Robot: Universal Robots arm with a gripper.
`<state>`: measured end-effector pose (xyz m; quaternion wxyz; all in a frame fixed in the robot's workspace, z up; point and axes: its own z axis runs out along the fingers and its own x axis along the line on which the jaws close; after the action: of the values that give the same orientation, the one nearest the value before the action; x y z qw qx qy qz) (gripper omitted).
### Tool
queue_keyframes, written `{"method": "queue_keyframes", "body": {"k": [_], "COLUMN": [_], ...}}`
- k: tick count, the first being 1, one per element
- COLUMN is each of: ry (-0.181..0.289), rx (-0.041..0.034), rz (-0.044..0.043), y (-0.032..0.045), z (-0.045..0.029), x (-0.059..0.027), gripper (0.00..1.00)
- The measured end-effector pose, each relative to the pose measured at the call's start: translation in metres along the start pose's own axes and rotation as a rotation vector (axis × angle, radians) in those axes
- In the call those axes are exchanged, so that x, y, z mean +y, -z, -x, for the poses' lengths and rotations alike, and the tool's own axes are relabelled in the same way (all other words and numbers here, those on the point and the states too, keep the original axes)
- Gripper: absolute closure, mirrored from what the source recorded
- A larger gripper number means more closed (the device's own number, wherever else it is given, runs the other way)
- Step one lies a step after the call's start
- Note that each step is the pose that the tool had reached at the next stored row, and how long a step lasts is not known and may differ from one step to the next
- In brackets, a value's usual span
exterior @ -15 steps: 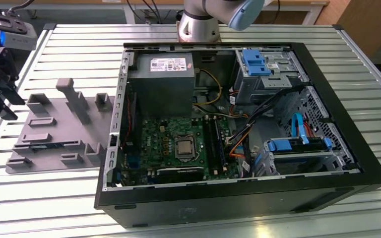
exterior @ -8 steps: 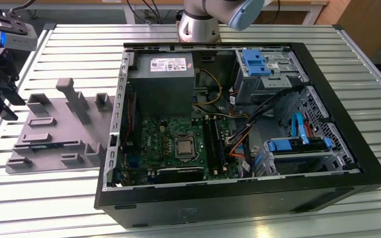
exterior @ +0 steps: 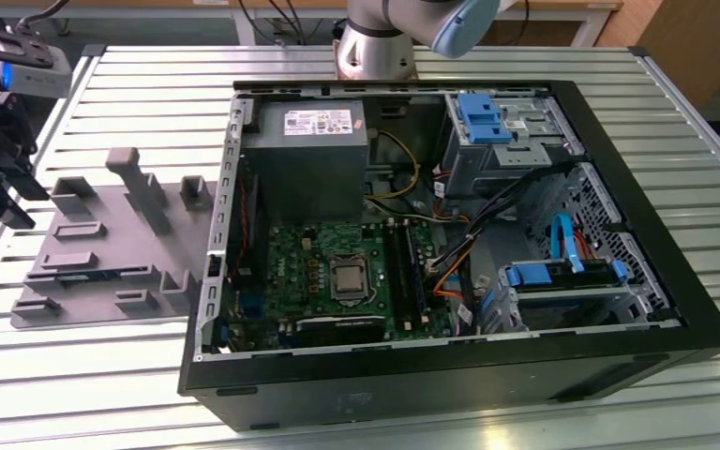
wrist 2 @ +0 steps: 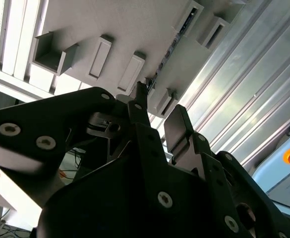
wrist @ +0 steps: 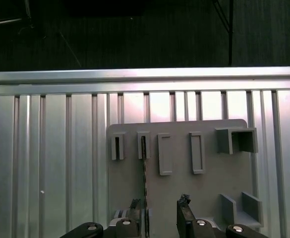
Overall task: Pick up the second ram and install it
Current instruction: 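Pick up the second ram and move it above second insertion slot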
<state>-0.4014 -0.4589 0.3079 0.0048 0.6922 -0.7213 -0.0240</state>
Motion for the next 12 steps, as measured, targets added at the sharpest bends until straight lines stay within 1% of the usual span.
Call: {"method": "queue_keyframes", "body": {"k": [12], "ry": [0.000], "rx": [0.0000], "rz": [0.0000], "y": [-0.0032], "z": [-0.0001], "x": [-0.0001], "gripper": [0.58]}}
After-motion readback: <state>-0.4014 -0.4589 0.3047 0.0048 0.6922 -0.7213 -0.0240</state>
